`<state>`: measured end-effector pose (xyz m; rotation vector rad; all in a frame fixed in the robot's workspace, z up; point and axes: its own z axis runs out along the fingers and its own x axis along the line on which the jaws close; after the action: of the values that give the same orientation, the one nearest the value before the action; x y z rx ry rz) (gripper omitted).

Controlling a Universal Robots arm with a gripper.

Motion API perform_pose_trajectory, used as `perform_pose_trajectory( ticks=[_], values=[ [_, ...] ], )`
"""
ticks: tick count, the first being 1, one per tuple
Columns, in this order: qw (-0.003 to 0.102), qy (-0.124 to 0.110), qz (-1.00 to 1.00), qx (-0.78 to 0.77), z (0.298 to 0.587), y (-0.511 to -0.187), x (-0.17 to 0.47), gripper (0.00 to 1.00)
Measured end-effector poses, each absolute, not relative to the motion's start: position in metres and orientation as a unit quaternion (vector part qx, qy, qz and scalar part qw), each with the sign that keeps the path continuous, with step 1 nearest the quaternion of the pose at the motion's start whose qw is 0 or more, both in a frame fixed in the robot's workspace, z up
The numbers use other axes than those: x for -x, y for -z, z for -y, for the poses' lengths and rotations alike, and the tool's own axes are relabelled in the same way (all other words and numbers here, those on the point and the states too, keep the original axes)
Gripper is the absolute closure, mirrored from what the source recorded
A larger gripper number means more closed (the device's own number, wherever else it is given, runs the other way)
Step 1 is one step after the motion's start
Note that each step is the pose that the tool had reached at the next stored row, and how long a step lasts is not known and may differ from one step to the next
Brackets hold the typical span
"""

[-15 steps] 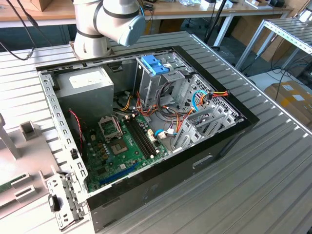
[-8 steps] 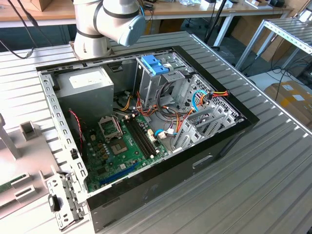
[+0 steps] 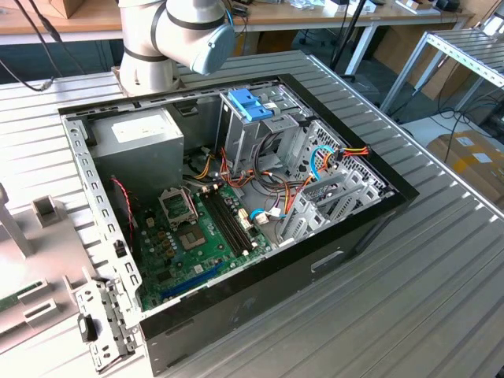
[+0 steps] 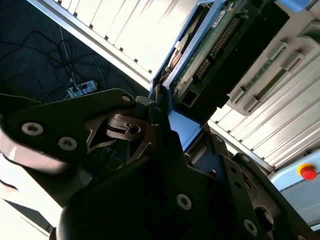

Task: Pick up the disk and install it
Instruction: 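Pick up the disk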

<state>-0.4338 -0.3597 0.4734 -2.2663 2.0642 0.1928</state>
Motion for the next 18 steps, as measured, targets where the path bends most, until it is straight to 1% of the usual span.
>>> perform_pose_trajectory(
  ticks=[18],
  values=[
    [0.038, -0.065, -0.671, 0.737, 0.360, -0.489, 0.434, 0.63]
  ],
)
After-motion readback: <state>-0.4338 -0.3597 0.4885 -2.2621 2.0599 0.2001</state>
